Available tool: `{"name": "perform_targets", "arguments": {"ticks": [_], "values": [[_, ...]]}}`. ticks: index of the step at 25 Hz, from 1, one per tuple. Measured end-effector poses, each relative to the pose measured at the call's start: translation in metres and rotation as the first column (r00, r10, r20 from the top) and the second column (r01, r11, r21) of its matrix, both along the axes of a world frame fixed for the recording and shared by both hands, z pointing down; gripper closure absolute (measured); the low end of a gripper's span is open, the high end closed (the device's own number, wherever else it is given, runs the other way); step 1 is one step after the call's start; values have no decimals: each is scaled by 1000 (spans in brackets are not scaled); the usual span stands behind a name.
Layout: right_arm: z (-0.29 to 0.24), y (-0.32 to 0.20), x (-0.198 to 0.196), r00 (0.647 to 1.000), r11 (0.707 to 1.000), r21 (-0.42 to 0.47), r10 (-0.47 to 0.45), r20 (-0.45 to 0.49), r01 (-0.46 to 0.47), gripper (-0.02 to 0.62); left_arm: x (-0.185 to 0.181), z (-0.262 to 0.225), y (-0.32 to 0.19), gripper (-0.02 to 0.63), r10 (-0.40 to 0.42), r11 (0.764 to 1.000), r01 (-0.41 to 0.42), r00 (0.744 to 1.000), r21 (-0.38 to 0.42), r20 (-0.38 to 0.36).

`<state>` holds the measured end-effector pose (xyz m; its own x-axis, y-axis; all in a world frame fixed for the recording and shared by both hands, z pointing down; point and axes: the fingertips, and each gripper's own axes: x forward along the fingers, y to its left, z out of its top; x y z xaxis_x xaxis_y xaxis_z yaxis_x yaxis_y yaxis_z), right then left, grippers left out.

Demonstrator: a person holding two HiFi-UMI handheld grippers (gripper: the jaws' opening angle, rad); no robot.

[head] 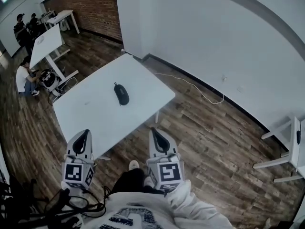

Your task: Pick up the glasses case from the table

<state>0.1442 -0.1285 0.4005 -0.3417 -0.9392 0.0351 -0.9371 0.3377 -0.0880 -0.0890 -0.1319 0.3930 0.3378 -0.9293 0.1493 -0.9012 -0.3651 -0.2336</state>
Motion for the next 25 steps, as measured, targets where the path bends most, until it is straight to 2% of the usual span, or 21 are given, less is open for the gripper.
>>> {"name": "perform_targets", "arguments": {"ticks": [9,16,25], "values": [[3,-115,-17,999,1000,8,-7,-34,8,589,-13,18,-113,580,0,1000,0,1000,-11,-23],[-10,-211,-56,998,1000,14,-23,-52,24,589,-32,7,-206,580,13,1000,-13,999,1,-35],[-1,-257,-66,998,999,-36,-31,-56,29,589,-42,18,-253,580,-3,997,-3,997,-72,-82]]}}
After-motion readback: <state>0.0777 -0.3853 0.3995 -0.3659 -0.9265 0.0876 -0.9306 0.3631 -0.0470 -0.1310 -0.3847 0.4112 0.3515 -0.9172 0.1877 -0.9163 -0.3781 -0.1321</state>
